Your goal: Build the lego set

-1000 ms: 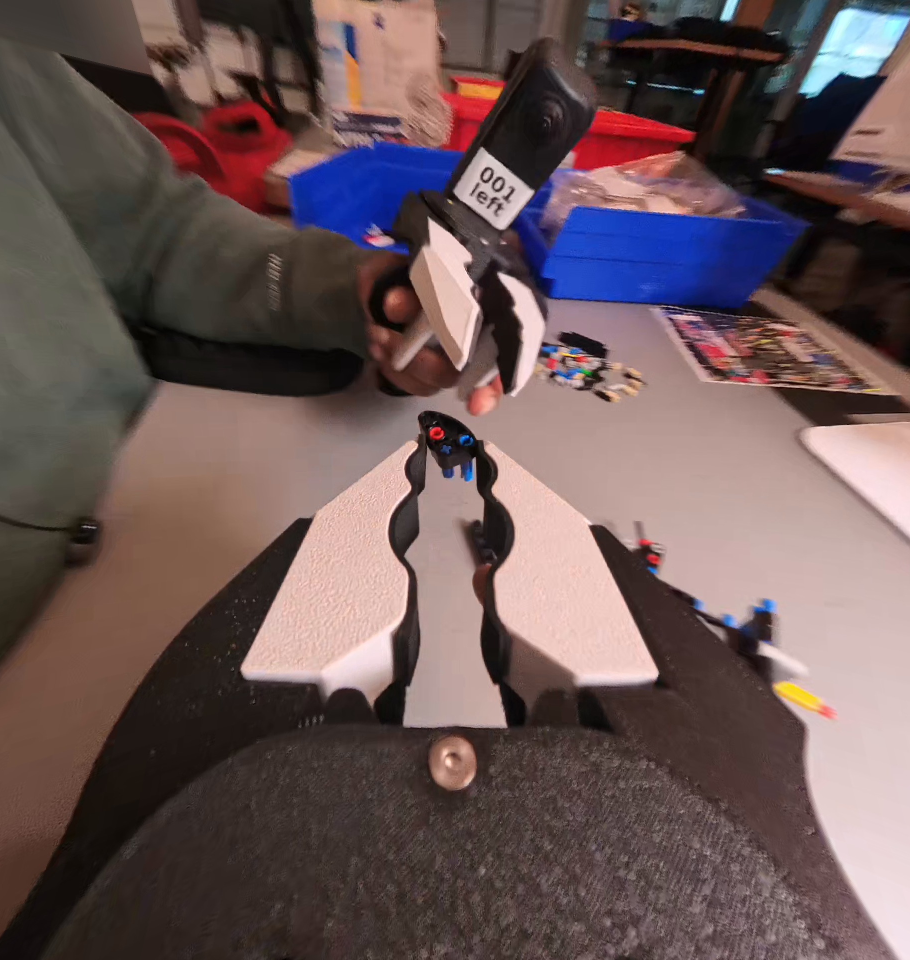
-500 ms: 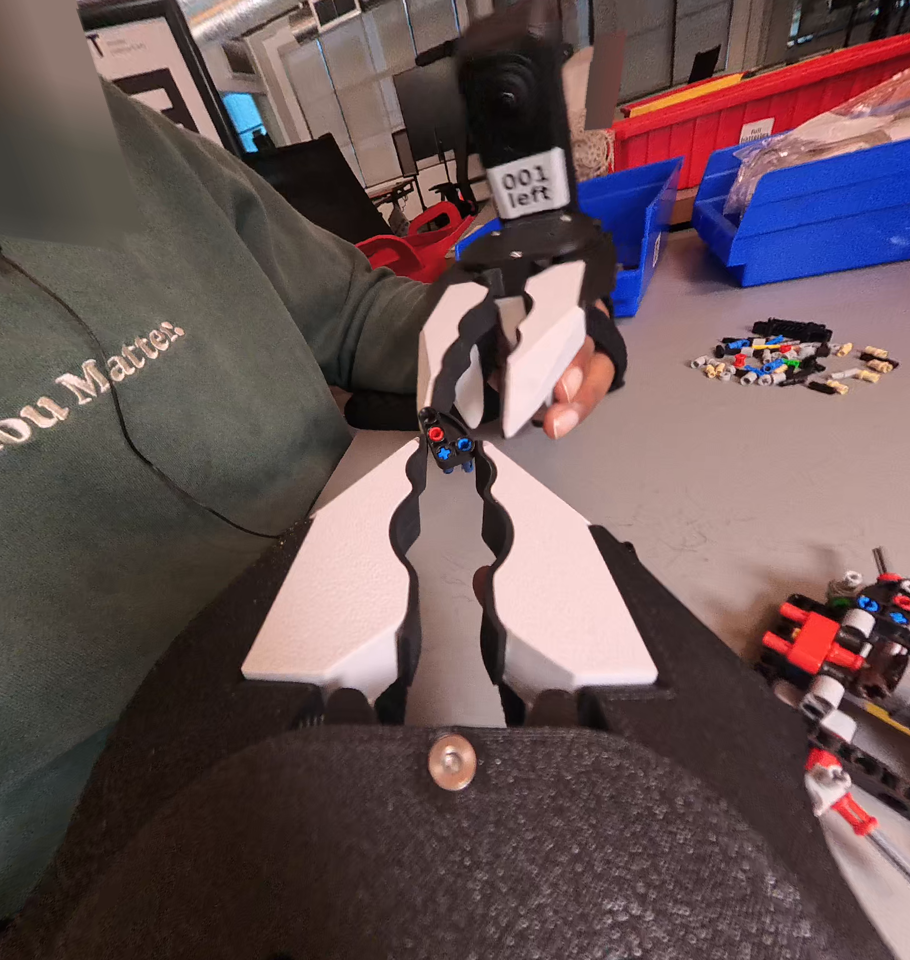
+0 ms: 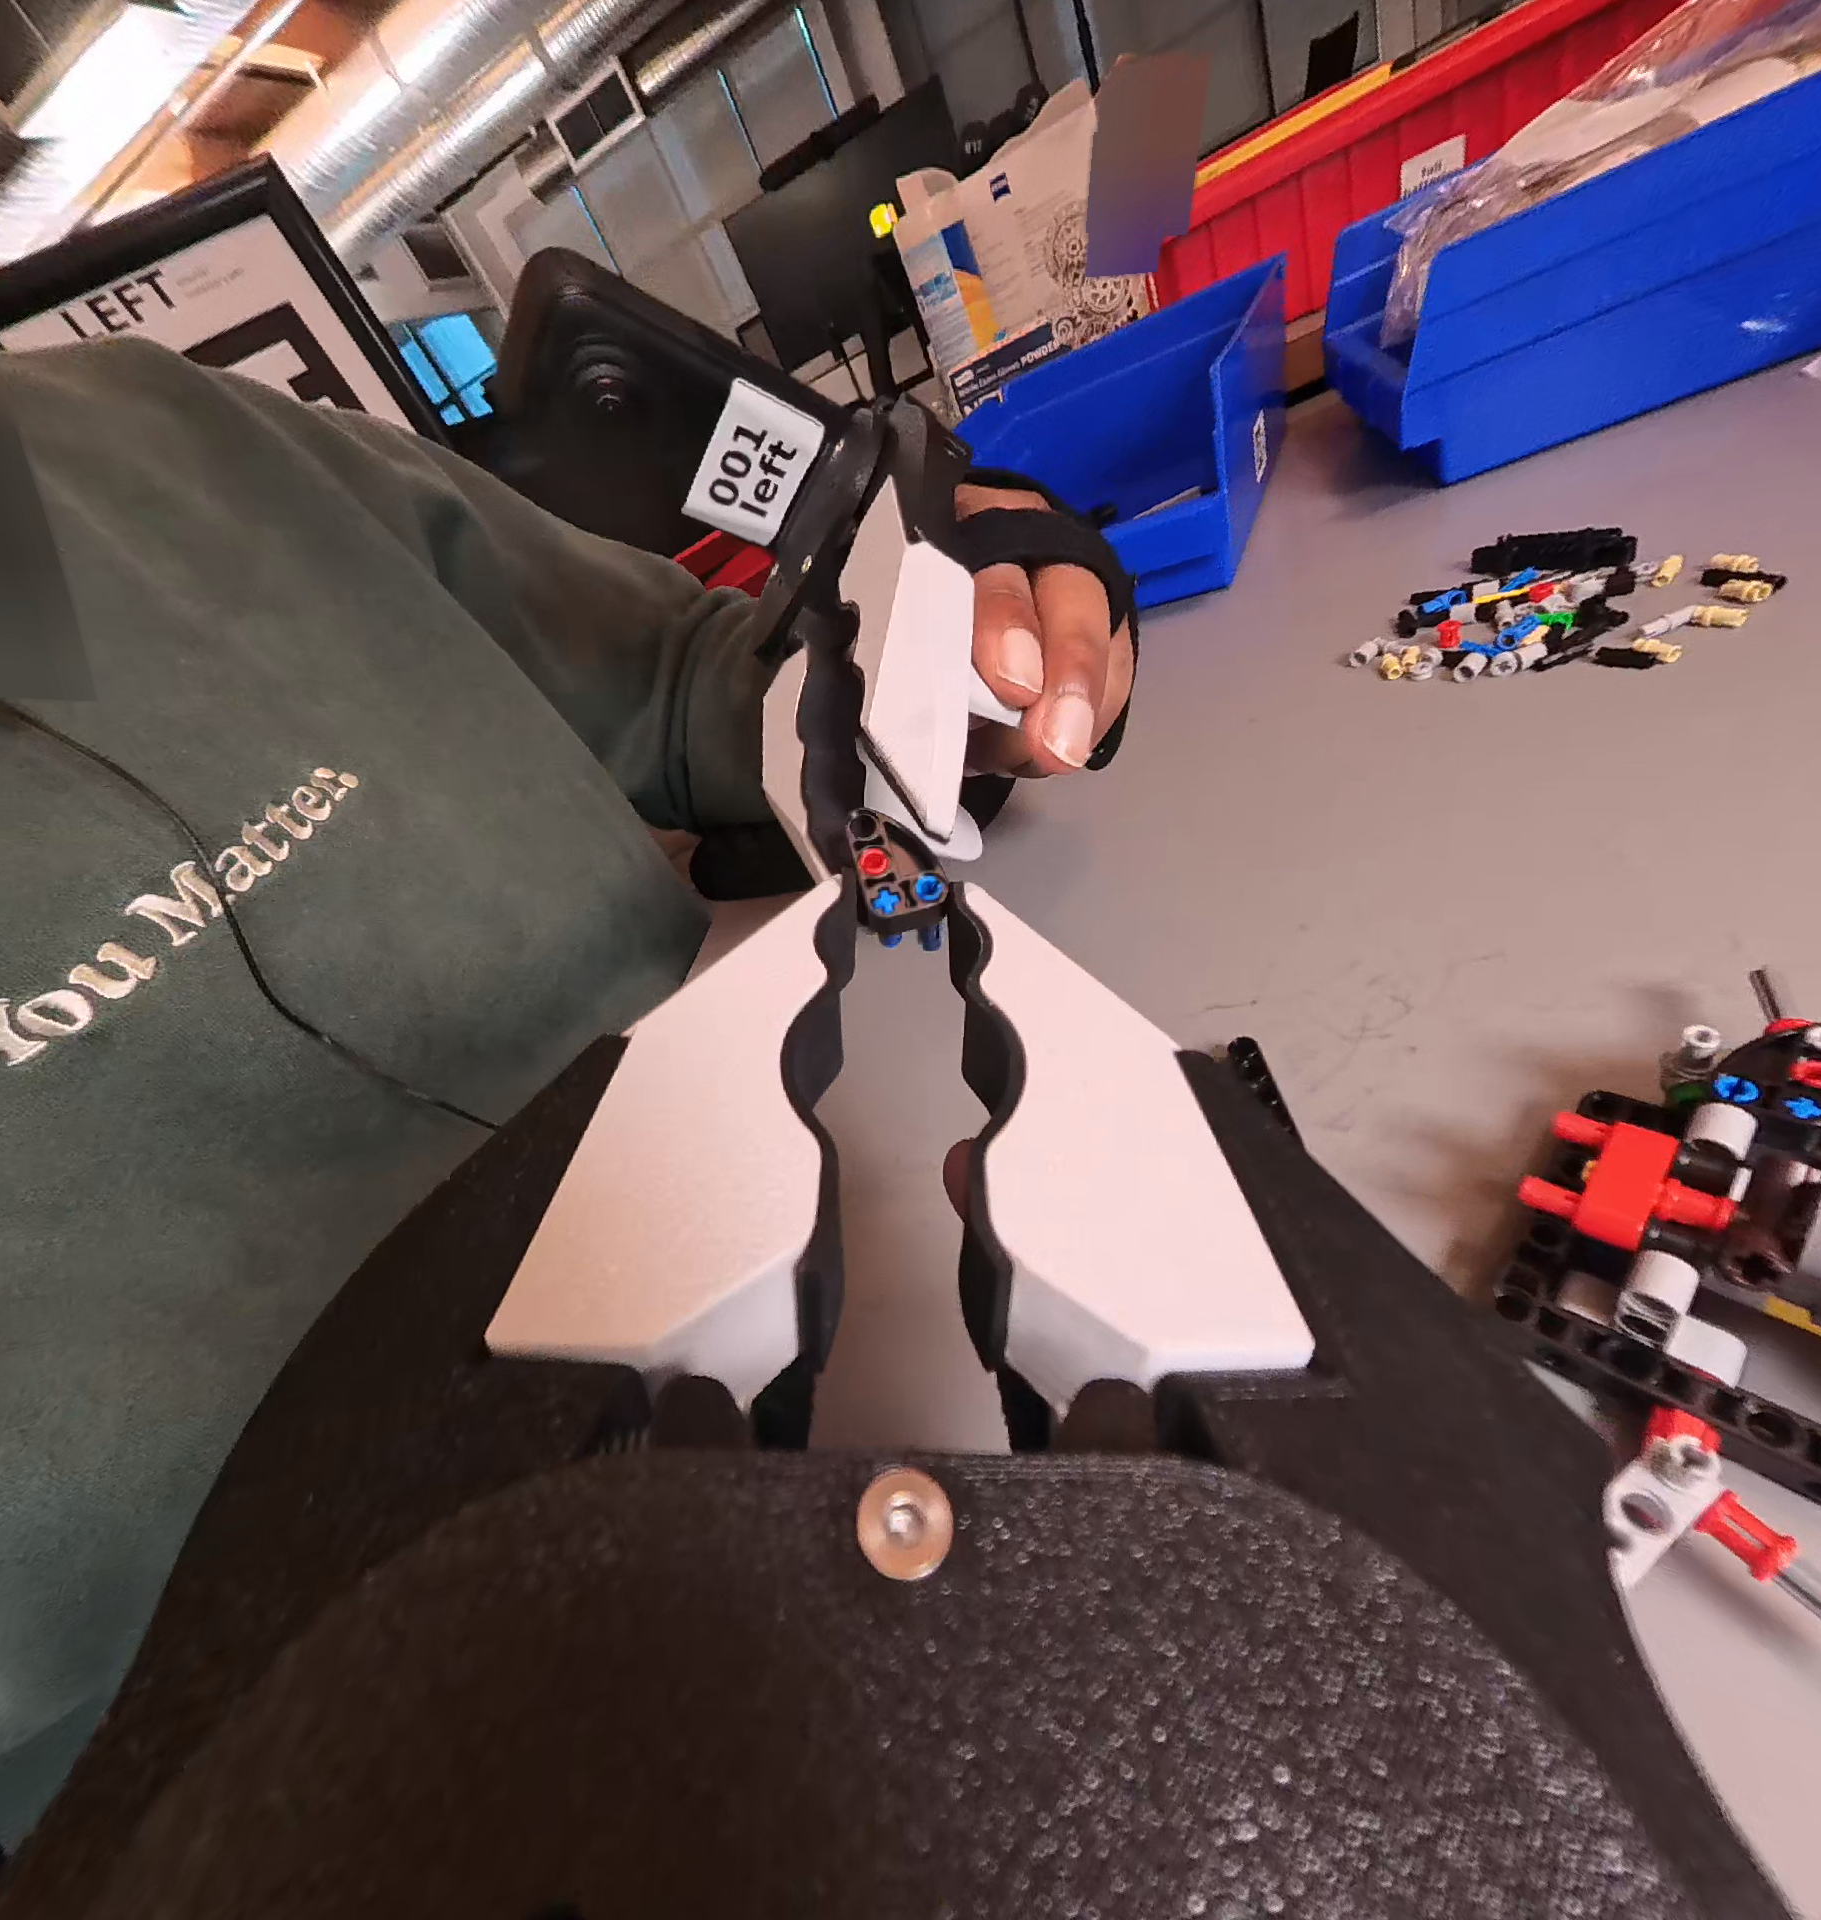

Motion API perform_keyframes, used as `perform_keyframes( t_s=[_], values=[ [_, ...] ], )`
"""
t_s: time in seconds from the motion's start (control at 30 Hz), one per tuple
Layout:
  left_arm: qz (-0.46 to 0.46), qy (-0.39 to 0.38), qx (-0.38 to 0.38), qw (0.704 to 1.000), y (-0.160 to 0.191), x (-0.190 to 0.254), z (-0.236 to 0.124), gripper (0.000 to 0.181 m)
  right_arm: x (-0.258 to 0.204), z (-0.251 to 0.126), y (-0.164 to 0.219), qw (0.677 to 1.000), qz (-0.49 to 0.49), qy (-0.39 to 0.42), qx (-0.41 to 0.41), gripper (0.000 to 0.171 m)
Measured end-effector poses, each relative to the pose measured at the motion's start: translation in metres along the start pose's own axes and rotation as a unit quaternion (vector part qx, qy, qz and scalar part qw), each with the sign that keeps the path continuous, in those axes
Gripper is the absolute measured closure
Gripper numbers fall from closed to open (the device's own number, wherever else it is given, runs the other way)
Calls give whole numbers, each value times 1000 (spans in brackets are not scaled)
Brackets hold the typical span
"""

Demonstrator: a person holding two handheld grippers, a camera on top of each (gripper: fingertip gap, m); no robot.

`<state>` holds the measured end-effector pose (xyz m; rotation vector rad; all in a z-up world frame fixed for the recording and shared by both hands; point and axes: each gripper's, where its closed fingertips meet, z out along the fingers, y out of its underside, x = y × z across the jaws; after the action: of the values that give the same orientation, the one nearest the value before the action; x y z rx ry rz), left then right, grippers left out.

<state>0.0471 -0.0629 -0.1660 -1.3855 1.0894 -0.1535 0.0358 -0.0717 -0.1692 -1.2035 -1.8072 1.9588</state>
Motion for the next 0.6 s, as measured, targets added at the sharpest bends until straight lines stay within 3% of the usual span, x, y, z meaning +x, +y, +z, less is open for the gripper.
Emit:
perform_keyframes(
  t_s=[0.13, 0.27, 0.37, 0.5, 0.6],
  values=[
    [36, -4, -9, 999, 0, 5, 2, 166, 0, 0, 2, 1000, 17, -7, -3, 157],
    [85, -76, -28, 993, 0, -12, 0, 166, 10, -2, -12, 998, 55, 18, 40, 156],
    [149, -137, -74, 977, 12, -27, -1, 167, 30, -6, -18, 992, 63, 93, 54, 146],
    [202, -172, -128, 956, 28, -36, 1, 166, 48, -8, -14, 978, 3, 206, 8, 132],
    [243, -172, -156, 942, 36, -33, 5, 166, 50, 0, -12, 969, -15, 247, -9, 134]
  ],
)
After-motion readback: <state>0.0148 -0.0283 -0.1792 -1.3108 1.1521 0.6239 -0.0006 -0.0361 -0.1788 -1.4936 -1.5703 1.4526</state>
